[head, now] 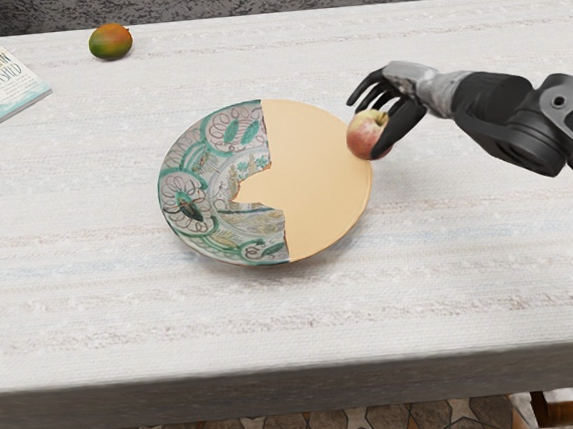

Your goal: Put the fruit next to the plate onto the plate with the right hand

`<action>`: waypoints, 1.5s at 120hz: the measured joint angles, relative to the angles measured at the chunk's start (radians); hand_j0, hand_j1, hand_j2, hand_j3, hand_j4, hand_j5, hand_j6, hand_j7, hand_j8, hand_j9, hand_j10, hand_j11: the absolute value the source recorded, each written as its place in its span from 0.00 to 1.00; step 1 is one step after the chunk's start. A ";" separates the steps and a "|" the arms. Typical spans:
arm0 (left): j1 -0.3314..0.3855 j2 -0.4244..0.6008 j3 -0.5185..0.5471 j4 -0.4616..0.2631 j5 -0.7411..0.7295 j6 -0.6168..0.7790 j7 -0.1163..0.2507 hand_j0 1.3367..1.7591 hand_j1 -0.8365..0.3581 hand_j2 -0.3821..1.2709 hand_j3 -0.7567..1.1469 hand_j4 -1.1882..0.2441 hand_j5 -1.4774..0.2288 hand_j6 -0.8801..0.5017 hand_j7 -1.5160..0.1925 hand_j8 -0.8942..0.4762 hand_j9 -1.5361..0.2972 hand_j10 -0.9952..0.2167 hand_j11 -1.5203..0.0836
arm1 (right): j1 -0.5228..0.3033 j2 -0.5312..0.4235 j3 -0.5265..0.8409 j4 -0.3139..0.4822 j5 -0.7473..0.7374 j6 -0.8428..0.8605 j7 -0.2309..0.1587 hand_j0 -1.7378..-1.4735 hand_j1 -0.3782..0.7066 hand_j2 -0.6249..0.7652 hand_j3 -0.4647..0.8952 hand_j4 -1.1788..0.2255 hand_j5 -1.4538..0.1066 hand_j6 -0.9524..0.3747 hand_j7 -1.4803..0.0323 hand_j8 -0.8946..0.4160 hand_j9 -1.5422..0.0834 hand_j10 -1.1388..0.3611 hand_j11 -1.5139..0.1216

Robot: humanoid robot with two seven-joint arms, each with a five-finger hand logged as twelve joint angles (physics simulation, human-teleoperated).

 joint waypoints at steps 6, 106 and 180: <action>0.000 0.000 0.000 0.000 0.000 0.000 0.000 0.76 0.98 0.23 0.40 0.82 0.86 0.63 0.88 0.64 0.83 0.81 0.94 | 0.005 0.014 0.000 0.002 0.005 0.000 0.000 0.30 0.50 0.60 0.34 0.49 0.46 0.35 0.52 0.42 0.51 0.45 0.49; 0.000 0.000 0.000 0.000 0.000 0.000 0.000 0.76 0.98 0.23 0.40 0.82 0.86 0.63 0.88 0.64 0.83 0.81 0.94 | -0.002 0.192 -0.015 -0.043 0.006 -0.018 0.000 0.30 0.48 0.57 0.34 0.49 0.47 0.35 0.52 0.42 0.50 0.45 0.48; 0.001 0.000 0.000 0.002 0.000 -0.001 0.000 0.76 0.98 0.23 0.40 0.82 0.86 0.63 0.88 0.64 0.83 0.81 0.94 | -0.021 -0.003 0.183 -0.035 0.339 0.360 0.000 0.30 0.09 0.46 0.34 0.79 0.87 0.67 0.92 0.64 0.89 0.72 0.87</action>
